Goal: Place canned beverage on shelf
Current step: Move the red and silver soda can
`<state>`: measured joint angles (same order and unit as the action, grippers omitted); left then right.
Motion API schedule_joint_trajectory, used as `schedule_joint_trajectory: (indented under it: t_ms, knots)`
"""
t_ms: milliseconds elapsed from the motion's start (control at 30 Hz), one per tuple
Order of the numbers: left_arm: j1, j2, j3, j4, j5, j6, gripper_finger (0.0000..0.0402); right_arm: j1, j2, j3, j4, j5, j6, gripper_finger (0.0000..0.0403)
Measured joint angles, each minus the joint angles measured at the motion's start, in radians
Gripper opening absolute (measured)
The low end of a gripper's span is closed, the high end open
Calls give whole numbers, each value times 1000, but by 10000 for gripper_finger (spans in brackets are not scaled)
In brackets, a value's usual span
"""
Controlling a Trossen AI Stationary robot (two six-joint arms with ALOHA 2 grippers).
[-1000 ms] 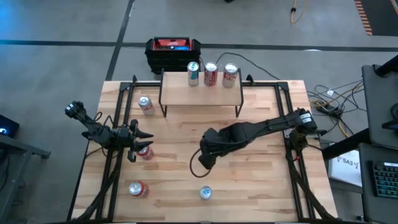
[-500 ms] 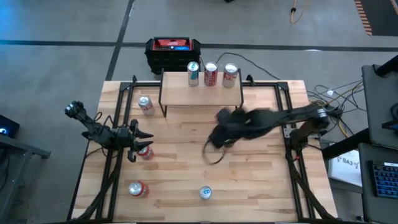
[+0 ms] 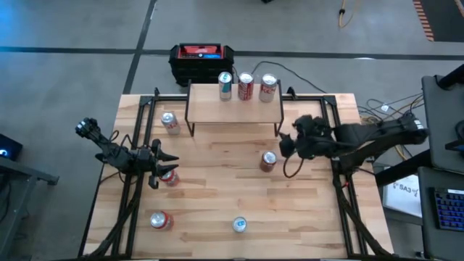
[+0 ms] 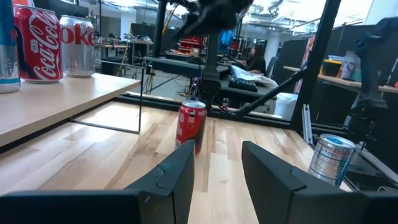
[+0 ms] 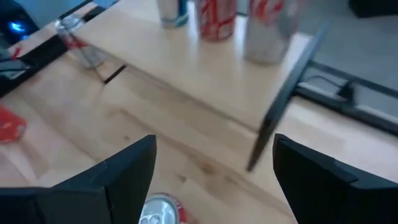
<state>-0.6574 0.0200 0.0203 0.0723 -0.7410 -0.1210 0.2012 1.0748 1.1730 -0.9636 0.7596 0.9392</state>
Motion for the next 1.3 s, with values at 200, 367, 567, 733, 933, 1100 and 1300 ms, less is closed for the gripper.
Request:
schedule_joint_trajectory:
  t_ms: [200,367,567,733,933,1100,1300]
  knots:
    - [0,0,0,-5,0,0,118,19,-162,-364,544,-11,-255,299]
    - [0,0,0,-12,0,0,118,19,-203,-582,952,-62,-467,299]
    - [0,0,0,-5,-28,0,118,19,-195,-702,1220,-61,-625,299]
    - [1,0,0,28,-33,5,118,19,-190,-713,1233,-60,-663,299]
    - [0,0,0,105,-101,-64,118,19,-183,-710,1230,-52,-662,299]
    - [1,0,0,151,-284,-127,118,19,-183,-710,1231,-53,-662,299]
    - [1,51,138,91,-101,-160,118,19,-183,-710,1230,-53,-662,299]
